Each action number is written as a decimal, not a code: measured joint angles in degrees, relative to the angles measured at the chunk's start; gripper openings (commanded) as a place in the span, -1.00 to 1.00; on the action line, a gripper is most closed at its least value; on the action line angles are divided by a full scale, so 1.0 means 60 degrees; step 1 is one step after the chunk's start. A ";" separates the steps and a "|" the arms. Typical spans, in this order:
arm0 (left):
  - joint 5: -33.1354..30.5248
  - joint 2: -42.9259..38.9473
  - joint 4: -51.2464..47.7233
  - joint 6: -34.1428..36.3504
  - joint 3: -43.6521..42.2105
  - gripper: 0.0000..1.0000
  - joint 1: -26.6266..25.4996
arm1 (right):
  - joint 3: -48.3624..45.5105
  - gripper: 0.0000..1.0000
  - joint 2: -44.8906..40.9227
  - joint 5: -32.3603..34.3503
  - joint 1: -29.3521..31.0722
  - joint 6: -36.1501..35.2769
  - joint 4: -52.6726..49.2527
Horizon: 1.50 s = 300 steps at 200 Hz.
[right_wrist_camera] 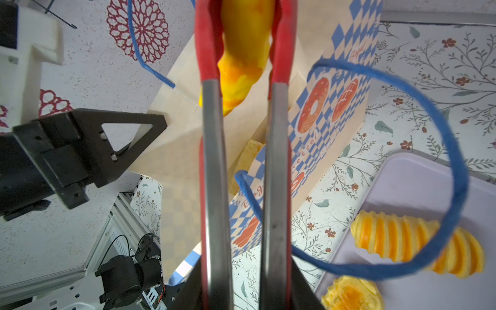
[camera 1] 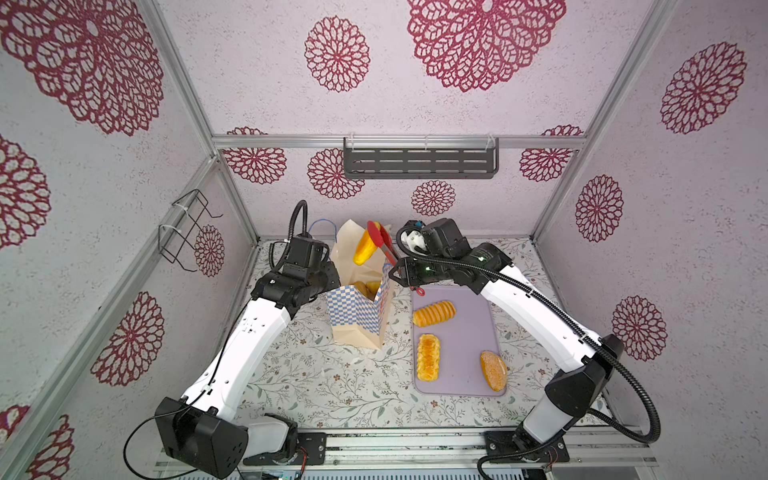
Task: Place the fake bread into the paper bag
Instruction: 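Open the tongs to drop the yellow bun into the bag, then move the open tongs down around the ridged yellow bun on the tray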
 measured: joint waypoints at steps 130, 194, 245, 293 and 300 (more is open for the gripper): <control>-0.0011 0.0000 0.0000 -0.0004 0.0000 -0.59 0.0000 | 0.0127 -0.11 -0.0240 0.0069 -0.0011 -0.0011 0.0011; -0.0084 0.0000 -0.0004 0.0004 0.0000 -0.40 0.0000 | -0.0841 -0.11 -0.2914 0.0474 -0.0820 -0.0007 -0.0342; -0.0124 0.0000 -0.0015 0.0011 0.0000 -0.13 0.0000 | -0.3606 -0.11 -0.4936 0.0390 -0.1719 0.0255 -0.0805; -0.0146 0.0000 -0.0025 0.0036 0.0004 0.00 0.0000 | -0.6298 -0.06 -0.6171 -0.0168 -0.1767 0.0623 -0.1974; -0.0153 0.0000 -0.0022 0.0036 0.0004 0.01 0.0000 | -0.6590 -0.06 -0.6375 -0.0317 -0.1770 0.0681 -0.2175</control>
